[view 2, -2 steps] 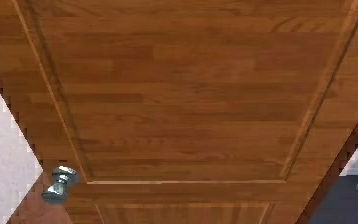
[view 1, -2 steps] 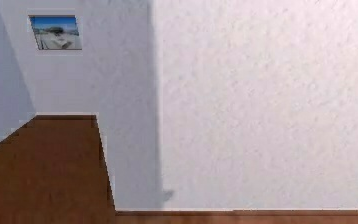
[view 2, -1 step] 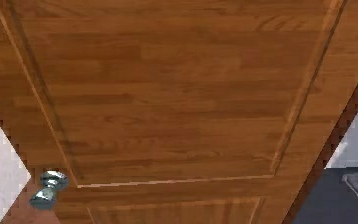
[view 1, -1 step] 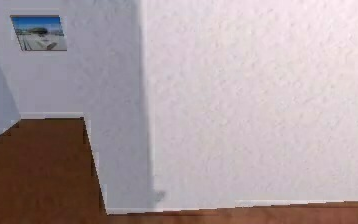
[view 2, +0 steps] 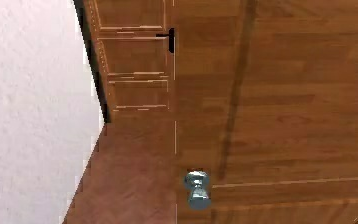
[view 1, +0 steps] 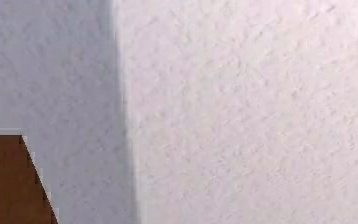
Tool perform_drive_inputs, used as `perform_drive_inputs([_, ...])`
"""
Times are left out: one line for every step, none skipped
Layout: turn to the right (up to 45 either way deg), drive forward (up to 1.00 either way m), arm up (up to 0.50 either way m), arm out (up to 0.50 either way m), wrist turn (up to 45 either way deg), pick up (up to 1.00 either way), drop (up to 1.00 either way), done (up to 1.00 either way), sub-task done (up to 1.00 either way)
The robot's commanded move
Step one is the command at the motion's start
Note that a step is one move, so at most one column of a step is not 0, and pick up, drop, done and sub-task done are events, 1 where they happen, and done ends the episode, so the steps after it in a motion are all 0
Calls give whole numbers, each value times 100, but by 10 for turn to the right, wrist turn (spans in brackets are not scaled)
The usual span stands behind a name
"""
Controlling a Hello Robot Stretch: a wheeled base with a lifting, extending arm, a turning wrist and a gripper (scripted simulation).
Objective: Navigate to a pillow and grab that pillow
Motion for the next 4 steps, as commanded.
perform_drive_inputs([450, 0, 0, 0, 0, 0, 0, 0, 0])
perform_drive_inputs([0, 50, 0, 0, 0, 0, 0, 0, 0])
perform_drive_inputs([360, 0, 0, 0, 0, 0, 0, 0, 0])
perform_drive_inputs([0, 30, 0, 0, 0, 0, 0, 0, 0])
